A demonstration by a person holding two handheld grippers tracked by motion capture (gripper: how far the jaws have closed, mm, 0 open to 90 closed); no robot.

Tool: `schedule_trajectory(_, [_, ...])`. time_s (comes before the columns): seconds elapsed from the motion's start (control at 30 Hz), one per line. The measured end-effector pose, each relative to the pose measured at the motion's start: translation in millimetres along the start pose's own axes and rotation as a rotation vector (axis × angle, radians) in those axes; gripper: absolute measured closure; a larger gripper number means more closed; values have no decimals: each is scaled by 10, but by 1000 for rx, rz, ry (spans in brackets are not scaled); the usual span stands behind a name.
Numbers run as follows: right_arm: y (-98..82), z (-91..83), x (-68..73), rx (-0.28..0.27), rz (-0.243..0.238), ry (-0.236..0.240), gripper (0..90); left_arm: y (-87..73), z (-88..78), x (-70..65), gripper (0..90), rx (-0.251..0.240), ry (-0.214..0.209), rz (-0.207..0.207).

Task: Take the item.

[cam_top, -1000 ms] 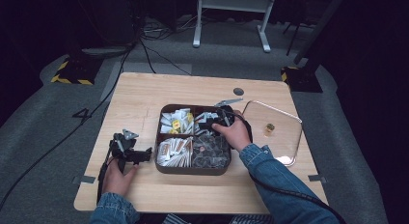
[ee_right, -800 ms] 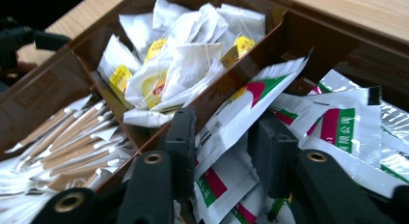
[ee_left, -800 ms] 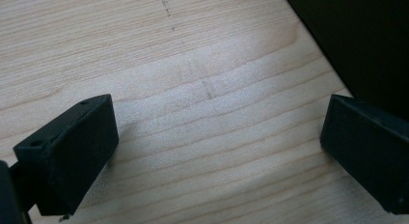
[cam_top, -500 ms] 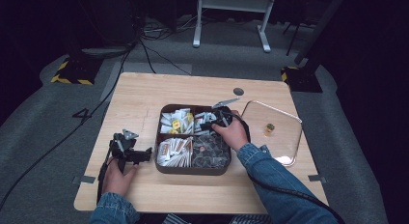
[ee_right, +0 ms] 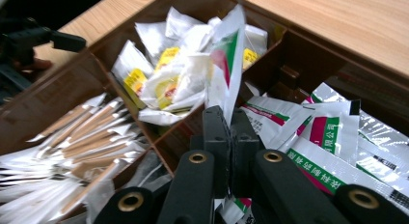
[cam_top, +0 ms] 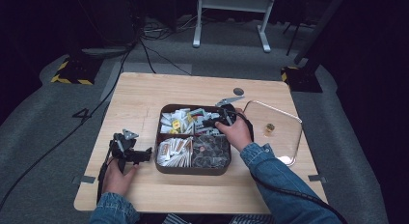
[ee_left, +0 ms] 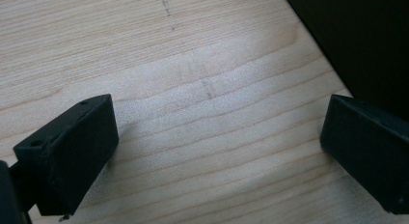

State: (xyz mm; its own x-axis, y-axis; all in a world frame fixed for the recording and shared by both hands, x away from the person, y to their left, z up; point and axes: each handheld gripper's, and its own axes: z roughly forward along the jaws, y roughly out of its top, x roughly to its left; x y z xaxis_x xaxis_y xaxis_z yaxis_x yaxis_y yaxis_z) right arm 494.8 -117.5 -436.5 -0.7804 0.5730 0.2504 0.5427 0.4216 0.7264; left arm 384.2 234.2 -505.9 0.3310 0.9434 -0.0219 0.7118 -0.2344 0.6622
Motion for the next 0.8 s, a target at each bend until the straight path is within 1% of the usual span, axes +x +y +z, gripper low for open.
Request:
schedule_trajectory(0.03, [5,-20,5,-2,-4,1,893,0,0,1,1,1,0,1])
schedule_trajectory(0.07, [16,-62,21,-15,-9,5,893,0,0,1,1,1,0,1])
schedule_trajectory(0.23, [37,-140,61,-33,-14,13,894,0,0,0,1,0,0,0])
schedule_trajectory(0.27, [47,-192,81,-46,-16,12,894,0,0,0,1,0,0,0])
schedule_trajectory(0.4, [70,-292,106,-75,-19,14,894,0,0,1,1,1,0,1])
schedule_trajectory(0.5, [77,-337,118,-84,-16,22,894,0,0,0,1,0,0,1])
schedule_trajectory(0.53, [77,-387,131,-93,-15,26,894,0,-1,1,1,1,0,1])
schedule_trajectory(0.67, [75,-469,162,-108,-16,40,894,0,0,0,1,0,0,0])
schedule_trajectory(0.73, [74,-489,171,-112,-17,45,894,0,0,0,1,1,0,1])
schedule_trajectory(0.8, [69,-555,203,-120,-20,56,894,0,0,0,1,0,0,1])
